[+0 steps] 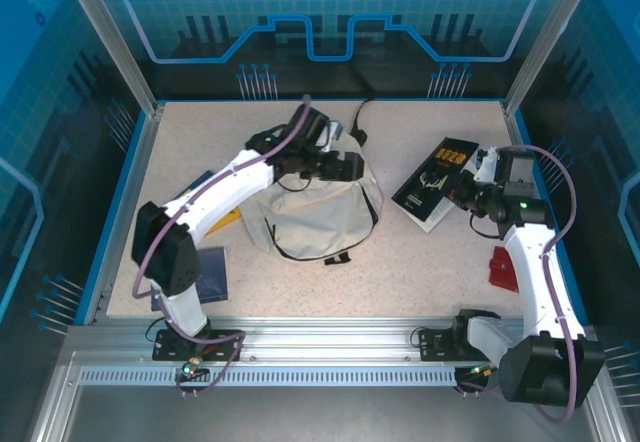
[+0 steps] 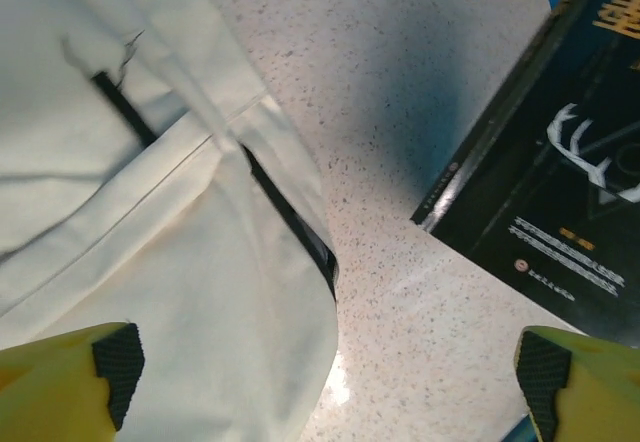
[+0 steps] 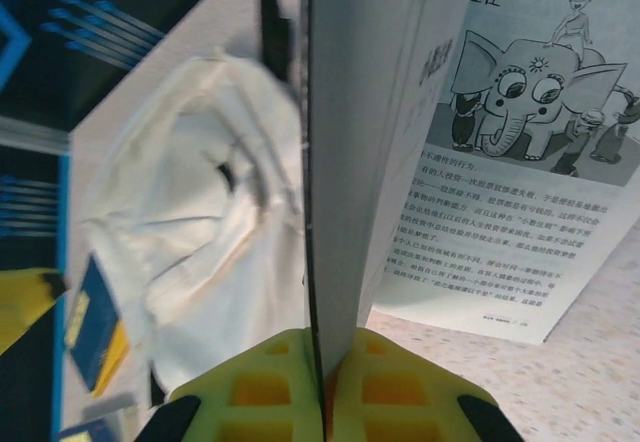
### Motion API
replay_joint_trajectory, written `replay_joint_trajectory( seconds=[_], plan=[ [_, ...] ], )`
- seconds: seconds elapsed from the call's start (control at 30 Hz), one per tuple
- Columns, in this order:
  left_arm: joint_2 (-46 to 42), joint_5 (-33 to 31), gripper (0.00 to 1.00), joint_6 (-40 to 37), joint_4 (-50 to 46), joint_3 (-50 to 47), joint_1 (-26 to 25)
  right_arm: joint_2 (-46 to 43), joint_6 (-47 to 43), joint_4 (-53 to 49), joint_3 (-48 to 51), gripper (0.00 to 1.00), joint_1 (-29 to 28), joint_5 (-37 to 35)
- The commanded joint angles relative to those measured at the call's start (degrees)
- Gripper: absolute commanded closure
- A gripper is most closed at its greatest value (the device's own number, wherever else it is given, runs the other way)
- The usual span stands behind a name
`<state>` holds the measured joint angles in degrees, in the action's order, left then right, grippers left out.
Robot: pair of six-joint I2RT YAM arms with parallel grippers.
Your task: Pack books, pencil case, and school supplies into a backpack
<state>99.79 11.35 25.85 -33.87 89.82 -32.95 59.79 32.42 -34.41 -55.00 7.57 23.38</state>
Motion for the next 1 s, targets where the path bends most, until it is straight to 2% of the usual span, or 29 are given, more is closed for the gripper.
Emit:
replay_joint_trajectory(
  seconds=[0.0,0.13,0.27,0.43,0.63,0.73,0.97],
  plan=[
    [-2.71,10.59,0.01,5.01,7.65,-6.07,1.63,-0.77,-2.14,6.44,-3.0,1.0,0.02,12.43],
    [-4.59,16.13,0.01,5.61,11.98,-9.13,3.27,0.66,-1.63,9.67,-3.67,1.0,-2.96,19.19],
    [-4.26,24.39,0.01,8.45,18.2,-10.35,4.22,3.39,-2.82,10.3,-5.56,1.0,-7.01,23.41],
    [-2.91,29.69,0.01,15.71,26.48,-11.37,5.44,7.4,-3.22,11.28,-7.77,1.0,-11.23,27.4],
    [1.43,36.81,0.01,24.27,36.55,-11.93,7.74,11.63,-3.08,13.8,-9.38,1.0,-13.36,31.04],
    [1.86,37.72,0.01,25.97,40.67,-13.32,7.77,13.02,-2.57,14.55,-9.51,1.0,-13.39,32.44],
    [3.81,37.6,0.01,25.55,39.7,-13.59,8.29,13.75,-1.86,16.42,-8.99,1.0,-13.47,34.9]
  ],
)
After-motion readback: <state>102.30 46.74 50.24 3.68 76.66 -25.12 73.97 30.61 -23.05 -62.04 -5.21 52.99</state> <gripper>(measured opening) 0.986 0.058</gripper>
